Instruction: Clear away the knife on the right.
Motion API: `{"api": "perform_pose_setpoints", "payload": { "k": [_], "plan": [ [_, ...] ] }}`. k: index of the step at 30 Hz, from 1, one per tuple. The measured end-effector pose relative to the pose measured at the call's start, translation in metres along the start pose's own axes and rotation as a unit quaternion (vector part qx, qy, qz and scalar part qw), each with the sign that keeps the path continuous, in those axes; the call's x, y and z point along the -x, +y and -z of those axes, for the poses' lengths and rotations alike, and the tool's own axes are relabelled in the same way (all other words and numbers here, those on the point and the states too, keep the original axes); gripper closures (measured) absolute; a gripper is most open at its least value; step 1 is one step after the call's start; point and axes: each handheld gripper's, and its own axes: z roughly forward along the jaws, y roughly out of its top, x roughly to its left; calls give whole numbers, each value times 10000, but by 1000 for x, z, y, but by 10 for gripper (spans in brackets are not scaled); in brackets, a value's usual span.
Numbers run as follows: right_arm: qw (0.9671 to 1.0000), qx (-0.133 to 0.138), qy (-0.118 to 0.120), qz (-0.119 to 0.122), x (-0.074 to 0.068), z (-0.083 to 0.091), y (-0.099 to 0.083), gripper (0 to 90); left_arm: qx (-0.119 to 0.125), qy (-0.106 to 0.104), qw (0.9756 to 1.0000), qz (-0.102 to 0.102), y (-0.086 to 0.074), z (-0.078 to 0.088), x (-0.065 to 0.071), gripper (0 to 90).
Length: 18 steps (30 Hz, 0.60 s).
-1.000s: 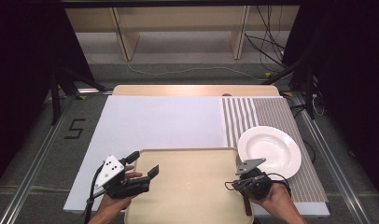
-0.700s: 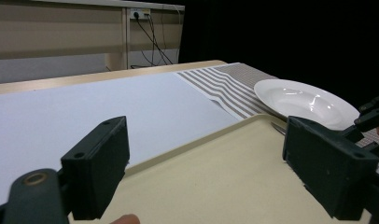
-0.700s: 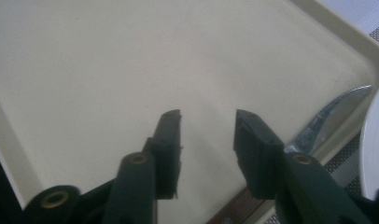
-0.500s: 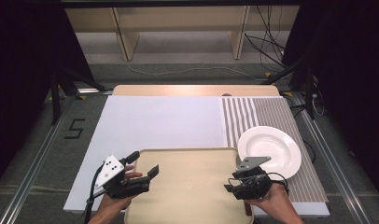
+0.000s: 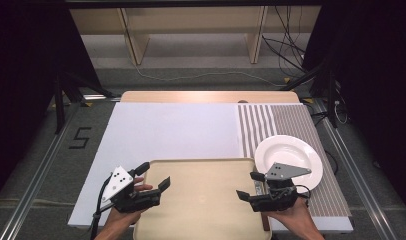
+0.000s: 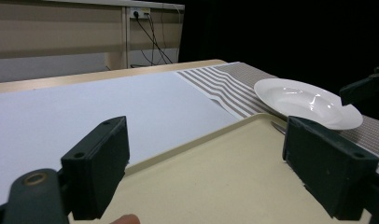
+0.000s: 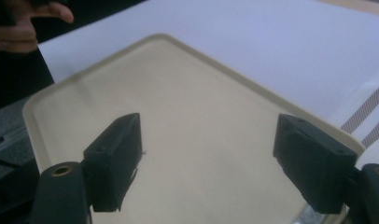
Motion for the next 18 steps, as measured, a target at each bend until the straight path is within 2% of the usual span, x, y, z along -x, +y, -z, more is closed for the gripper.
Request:
{"api": "perform_pose_setpoints", "payload": {
  "k": [8,18],
  "plan": [
    [9980,616,124,-91,-2,14,3,209,-20,-31,10000,15,0,0,0,145],
    [9955,921,3,-217,2,27,-1,178,-46,-67,10000,29,-1,-1,1,145]
  ]
}}
